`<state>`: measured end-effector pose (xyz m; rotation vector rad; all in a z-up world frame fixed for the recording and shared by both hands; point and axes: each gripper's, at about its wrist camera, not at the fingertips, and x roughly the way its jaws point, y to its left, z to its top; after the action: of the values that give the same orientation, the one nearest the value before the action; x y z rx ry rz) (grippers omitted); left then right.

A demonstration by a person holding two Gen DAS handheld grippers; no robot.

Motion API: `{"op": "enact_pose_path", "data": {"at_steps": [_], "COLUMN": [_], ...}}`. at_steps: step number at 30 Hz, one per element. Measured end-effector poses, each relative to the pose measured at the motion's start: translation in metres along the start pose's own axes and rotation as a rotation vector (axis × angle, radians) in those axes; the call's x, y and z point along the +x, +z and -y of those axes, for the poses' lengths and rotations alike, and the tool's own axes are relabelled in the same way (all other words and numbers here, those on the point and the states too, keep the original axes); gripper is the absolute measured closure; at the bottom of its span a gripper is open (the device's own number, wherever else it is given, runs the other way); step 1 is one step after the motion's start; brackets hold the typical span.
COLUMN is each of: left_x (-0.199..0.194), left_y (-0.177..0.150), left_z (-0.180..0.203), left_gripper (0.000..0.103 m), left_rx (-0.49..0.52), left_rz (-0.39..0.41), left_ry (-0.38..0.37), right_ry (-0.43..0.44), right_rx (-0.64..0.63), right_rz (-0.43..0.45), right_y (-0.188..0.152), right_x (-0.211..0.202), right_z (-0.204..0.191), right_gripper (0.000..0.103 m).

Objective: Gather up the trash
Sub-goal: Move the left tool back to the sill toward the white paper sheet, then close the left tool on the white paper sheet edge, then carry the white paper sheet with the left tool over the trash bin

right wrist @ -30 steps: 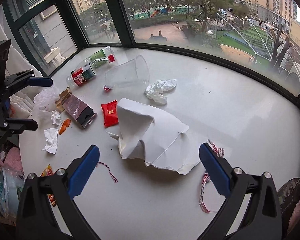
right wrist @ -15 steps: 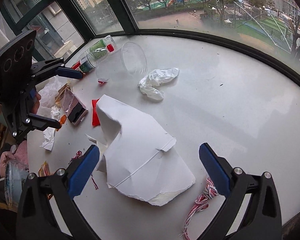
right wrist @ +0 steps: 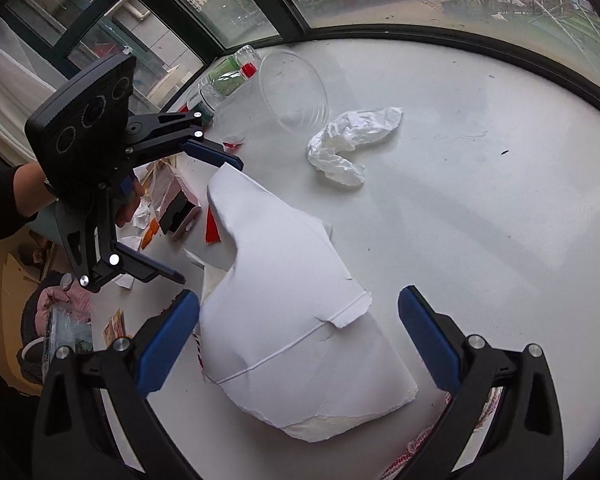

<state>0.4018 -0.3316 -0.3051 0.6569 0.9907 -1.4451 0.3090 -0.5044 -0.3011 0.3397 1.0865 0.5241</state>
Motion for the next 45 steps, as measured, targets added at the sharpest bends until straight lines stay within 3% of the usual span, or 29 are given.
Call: {"op": "enact_pose_path", "data": {"at_steps": [5, 7, 9, 13, 14, 15, 20, 21, 22, 32, 45], "left_x": [0.007, 0.010, 0.016, 0.019, 0.020, 0.019, 0.012, 0.009, 0.007, -0.039, -0.143], "left_y": [0.003, 0.004, 0.005, 0.009, 0.009, 0.009, 0.010, 0.010, 0.010, 0.001, -0.057], "left_z": [-0.009, -0.009, -0.008, -0.007, -0.005, -0.004, 0.007, 0.009, 0.012, 0.047, 0.115], "left_gripper": [0.010, 0.018, 0.036, 0.043, 0.045, 0.047, 0.060, 0.063, 0.064, 0.065, 0.065], "left_rx": [0.009, 0.015, 0.014, -0.010, -0.015, -0.017, -0.046, -0.049, -0.052, -0.110, -0.225], "left_rz": [0.006, 0.004, -0.002, 0.009, 0.012, 0.014, 0.035, 0.035, 0.036, 0.086, 0.140], "left_ry": [-0.015, -0.025, -0.026, -0.052, -0.058, -0.059, -0.052, -0.048, -0.043, -0.014, 0.112], "right_ry": [0.005, 0.004, 0.002, -0.032, -0.030, -0.032, -0.033, -0.031, -0.037, -0.022, 0.021], "right_rx": [-0.019, -0.024, -0.028, -0.046, -0.041, -0.033, -0.034, -0.045, -0.054, -0.106, -0.276], "right_rz": [-0.029, -0.036, -0.046, -0.077, -0.074, -0.069, -0.062, -0.065, -0.066, -0.011, -0.020], "right_y": [0.001, 0.000, 0.000, 0.000, -0.001, -0.001, -0.004, -0.005, -0.006, -0.010, -0.014], "right_x": [0.009, 0.012, 0.015, 0.024, 0.023, 0.022, 0.015, 0.014, 0.013, -0.018, -0.038], "right_z": [-0.003, -0.006, -0.008, -0.013, -0.013, -0.012, -0.021, -0.025, -0.030, -0.079, -0.193], "right_gripper": [0.006, 0.006, 0.006, 0.007, 0.009, 0.018, 0.031, 0.038, 0.044, 0.047, 0.047]}}
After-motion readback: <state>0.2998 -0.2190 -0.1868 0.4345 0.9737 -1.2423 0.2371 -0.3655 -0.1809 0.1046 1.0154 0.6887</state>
